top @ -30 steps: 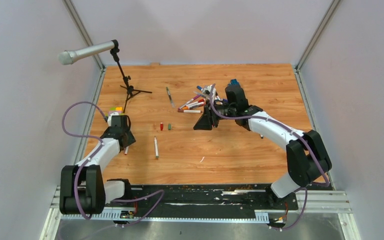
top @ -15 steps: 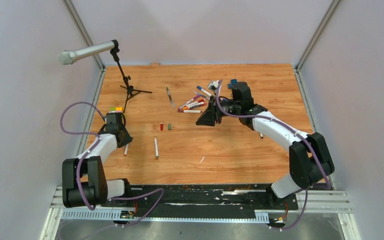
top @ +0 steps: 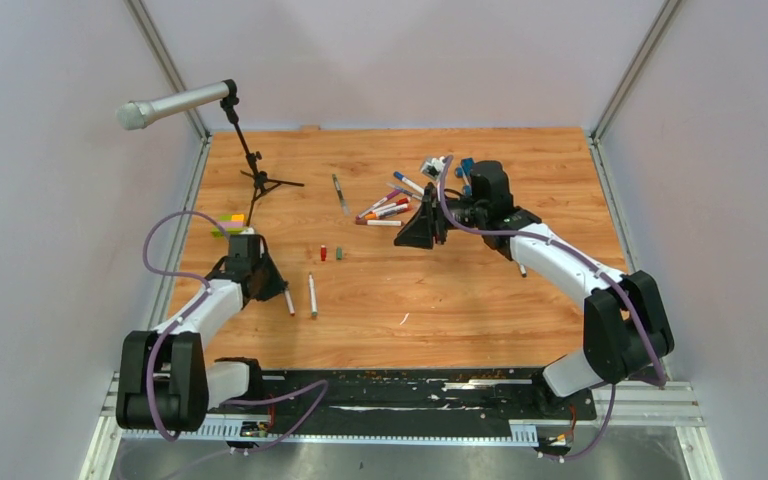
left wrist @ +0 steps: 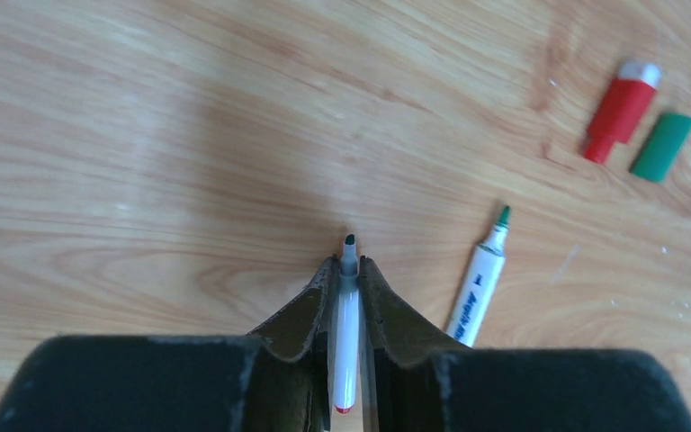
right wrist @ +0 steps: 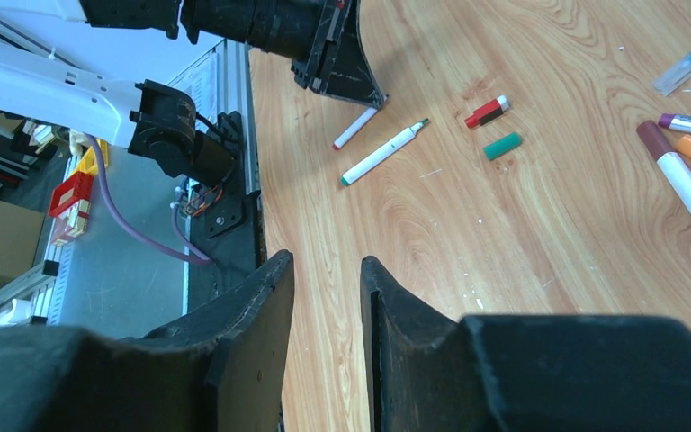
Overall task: Open the pen caps
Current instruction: Adjust the pen at the center of the board.
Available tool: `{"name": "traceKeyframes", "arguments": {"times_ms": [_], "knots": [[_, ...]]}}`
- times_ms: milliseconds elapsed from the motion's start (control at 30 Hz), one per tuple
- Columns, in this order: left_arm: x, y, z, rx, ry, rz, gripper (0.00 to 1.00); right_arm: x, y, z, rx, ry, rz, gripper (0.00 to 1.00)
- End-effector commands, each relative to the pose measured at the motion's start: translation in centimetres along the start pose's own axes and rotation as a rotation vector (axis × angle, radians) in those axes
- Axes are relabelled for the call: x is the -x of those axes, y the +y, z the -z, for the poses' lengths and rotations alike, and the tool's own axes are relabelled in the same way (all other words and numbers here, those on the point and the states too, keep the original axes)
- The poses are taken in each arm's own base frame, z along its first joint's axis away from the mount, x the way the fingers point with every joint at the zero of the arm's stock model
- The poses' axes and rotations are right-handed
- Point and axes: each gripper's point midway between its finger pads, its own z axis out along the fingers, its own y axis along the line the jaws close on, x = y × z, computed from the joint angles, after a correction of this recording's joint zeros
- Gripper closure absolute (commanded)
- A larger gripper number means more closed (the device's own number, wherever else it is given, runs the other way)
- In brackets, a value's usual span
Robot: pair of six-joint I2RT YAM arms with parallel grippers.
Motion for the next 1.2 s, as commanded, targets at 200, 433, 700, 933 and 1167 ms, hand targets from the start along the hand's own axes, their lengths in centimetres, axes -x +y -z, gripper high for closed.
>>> {"name": "traceKeyframes", "arguments": {"times_ms": [200, 433, 700, 933, 1167], "knots": [[-3.7, -1.6, -1.1, -0.008, 0.096, -0.053, 0.83, 1.9, 0.7, 1.4, 0.012, -0.06, 0.058, 0.66], [-3.7, -4.7, -1.6, -0.034, 0.105, -0.14, 0.86, 2.1, 0.5, 1.8, 0.009, -0.07, 0.056, 0.66], [-4.1, -5.2, -2.2, 0.001, 0.111, -0.207, 0.86, 2.2, 0.2, 2.1, 0.007, -0.077, 0.047, 0.66], [-5.1, -7.3, -2.7, -0.036, 0.148, -0.271, 0.87, 2.3, 0.0, 2.3, 0.005, -0.08, 0.048, 0.66], [-5.8, -7.8, -3.2, -0.032, 0.168, -0.306, 0.87, 2.5, -0.2, 2.6, -0.003, -0.086, 0.044, 0.66]]}}
